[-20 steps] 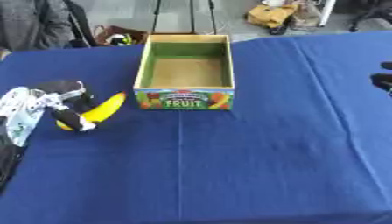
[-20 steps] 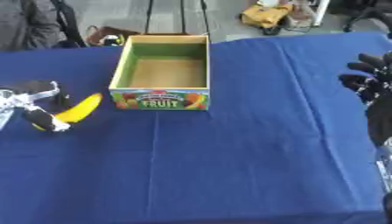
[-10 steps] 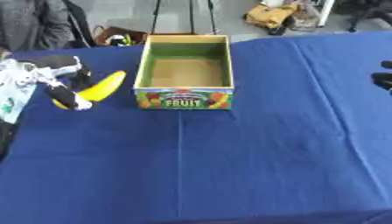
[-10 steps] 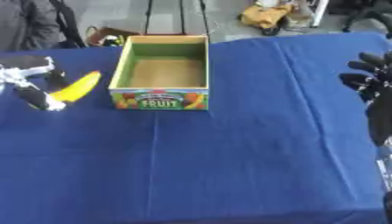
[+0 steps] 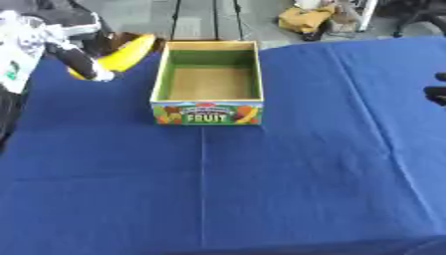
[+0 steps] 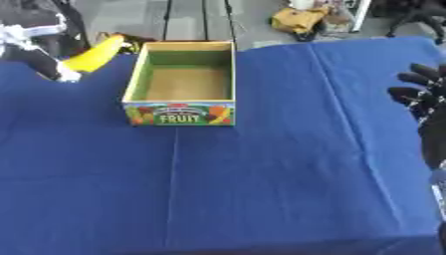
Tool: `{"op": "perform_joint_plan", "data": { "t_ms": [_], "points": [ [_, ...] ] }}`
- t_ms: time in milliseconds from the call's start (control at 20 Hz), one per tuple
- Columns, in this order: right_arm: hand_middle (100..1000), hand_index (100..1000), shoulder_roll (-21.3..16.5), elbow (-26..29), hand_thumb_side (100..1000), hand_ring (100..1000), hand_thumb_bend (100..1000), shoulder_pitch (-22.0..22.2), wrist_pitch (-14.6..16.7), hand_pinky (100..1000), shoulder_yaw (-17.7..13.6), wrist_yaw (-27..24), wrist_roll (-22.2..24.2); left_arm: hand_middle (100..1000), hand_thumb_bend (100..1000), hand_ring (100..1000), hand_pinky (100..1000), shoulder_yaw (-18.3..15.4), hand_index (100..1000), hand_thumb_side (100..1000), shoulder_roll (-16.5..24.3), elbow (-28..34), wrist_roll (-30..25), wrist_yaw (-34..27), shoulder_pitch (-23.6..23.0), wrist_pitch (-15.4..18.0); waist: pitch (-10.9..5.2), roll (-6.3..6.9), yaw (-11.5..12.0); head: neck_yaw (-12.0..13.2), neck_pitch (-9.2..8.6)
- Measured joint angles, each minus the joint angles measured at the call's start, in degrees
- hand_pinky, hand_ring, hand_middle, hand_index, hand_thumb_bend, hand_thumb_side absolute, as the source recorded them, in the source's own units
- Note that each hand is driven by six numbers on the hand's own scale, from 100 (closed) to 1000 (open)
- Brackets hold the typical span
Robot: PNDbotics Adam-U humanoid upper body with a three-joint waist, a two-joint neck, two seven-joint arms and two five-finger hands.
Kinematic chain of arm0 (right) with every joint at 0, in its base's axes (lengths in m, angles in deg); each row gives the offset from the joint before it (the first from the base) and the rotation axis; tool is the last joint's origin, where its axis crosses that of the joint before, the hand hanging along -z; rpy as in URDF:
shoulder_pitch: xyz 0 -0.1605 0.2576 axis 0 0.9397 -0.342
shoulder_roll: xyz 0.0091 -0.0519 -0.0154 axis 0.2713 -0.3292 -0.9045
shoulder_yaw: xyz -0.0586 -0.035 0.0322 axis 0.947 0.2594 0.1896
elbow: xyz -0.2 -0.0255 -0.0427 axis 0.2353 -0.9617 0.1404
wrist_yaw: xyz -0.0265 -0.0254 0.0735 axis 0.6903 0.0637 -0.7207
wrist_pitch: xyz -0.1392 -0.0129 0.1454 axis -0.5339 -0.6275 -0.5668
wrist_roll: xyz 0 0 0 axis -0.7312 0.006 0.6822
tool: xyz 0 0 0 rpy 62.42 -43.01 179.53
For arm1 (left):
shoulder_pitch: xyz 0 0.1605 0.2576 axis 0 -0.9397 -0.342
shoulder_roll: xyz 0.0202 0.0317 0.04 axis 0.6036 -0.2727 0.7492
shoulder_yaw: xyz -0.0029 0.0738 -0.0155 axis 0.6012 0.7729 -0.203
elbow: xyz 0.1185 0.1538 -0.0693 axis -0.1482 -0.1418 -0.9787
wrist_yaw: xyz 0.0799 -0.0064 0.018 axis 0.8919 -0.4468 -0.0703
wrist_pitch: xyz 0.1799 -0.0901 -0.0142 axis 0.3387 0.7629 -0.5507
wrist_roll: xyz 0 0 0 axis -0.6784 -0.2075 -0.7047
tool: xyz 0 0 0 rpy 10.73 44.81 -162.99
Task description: Pick up objects on the table and place them in the box.
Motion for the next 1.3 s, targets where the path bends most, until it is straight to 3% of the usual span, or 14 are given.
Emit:
{"op": "perform_joint_plan", "data": {
  "t_ms": [400,650,850,1300],
  "points": [
    [702,813,0.09,-0.03,936,679,100,-0.11,0.04,816,0.07,-0.02,0.14,482,328,544,735,-0.04,579,366,-0.88,-2.6,2.97,3.8,0.32,1.49,0.14,-0.07,-0.23,0.37,-0.06],
    [702,813,0.99,-0.03,936,679,100,-1.51,-0.4,816,1.09,-0.17,1.12,480,325,544,736,-0.14,577,367,-5.87,-5.18,6.18,7.05,4.98,-1.13,1.22,0.78,-5.36,2.86,-0.84],
    [702,813,1.14,-0.04,936,679,100,-1.96,-0.57,816,1.4,-0.21,1.46,479,319,543,736,-0.11,574,367,-8.89,-7.42,9.85,10.69,5.58,-2.4,1.22,0.91,-5.59,3.64,-1.05],
    [702,813,1.47,-0.06,936,679,100,-2.01,-0.53,816,1.42,-0.26,1.72,487,319,550,734,-1.08,585,382,-10.86,-11.26,16.36,19.14,5.59,-0.31,1.22,0.91,-5.66,3.75,-1.12]
  ]
}}
